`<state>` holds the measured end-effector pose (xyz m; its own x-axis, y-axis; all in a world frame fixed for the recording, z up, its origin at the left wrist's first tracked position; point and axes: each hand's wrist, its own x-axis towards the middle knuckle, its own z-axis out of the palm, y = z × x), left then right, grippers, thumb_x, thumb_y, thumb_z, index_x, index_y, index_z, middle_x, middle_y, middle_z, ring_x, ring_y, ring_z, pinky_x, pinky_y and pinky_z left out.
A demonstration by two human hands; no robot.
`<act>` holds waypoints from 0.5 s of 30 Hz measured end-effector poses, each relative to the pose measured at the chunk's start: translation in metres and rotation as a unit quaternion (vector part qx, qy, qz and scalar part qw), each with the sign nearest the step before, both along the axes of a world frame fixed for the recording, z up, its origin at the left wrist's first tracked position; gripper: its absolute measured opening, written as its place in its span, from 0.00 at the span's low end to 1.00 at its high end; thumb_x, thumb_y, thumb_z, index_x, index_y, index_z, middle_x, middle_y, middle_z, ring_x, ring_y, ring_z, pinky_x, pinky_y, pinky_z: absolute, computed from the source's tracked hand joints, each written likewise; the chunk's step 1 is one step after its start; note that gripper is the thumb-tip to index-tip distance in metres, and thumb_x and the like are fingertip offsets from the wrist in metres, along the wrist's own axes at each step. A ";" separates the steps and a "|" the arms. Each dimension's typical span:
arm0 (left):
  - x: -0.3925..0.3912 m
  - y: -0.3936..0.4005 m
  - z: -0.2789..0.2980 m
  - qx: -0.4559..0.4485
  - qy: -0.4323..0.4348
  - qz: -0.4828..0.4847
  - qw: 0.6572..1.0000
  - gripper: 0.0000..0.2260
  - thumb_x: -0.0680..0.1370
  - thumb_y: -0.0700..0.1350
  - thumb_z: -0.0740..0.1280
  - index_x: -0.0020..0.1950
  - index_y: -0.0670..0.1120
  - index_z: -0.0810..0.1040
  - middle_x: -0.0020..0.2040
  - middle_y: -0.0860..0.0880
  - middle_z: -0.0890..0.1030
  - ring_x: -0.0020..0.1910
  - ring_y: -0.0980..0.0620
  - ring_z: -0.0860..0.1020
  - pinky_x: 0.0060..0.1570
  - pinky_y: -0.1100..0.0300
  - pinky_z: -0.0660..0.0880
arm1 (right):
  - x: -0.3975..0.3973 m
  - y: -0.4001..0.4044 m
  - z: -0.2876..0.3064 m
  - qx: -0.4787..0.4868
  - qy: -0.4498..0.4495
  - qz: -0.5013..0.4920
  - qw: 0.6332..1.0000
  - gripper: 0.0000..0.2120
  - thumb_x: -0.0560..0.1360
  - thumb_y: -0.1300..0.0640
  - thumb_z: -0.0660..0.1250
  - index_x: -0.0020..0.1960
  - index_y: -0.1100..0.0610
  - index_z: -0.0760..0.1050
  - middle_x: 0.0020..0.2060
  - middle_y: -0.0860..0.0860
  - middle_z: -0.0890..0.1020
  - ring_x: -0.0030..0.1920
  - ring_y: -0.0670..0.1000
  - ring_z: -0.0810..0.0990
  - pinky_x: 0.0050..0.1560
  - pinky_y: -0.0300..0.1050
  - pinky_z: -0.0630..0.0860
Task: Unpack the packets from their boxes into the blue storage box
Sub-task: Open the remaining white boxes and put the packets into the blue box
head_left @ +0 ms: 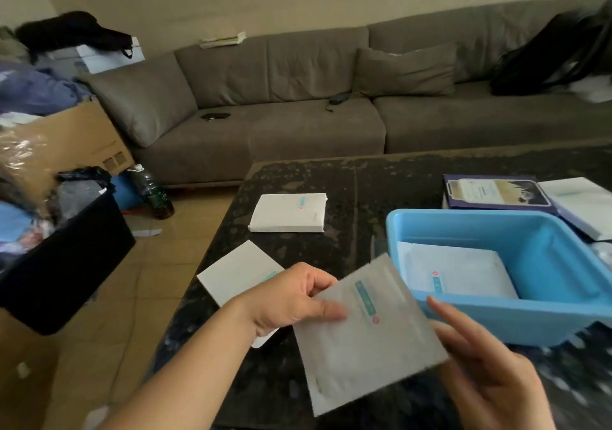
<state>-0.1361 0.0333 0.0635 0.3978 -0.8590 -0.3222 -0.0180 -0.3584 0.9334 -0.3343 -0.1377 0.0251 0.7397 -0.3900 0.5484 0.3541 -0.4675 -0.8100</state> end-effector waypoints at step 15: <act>-0.056 -0.042 0.017 -0.147 0.149 0.292 0.933 0.13 0.71 0.44 0.74 0.56 0.48 0.84 0.54 0.44 0.85 0.54 0.45 0.83 0.57 0.47 0.78 | 0.016 -0.010 0.048 0.229 0.315 0.091 0.916 0.07 0.75 0.58 0.70 0.42 0.60 0.83 0.32 0.64 0.83 0.31 0.65 0.83 0.33 0.54 0.80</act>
<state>-0.1920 -0.0091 0.0801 0.7567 -0.5921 -0.2770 0.3758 0.0473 0.9255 -0.3178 -0.1475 0.0735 0.9289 -0.3112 -0.2006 -0.2131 -0.0064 -0.9770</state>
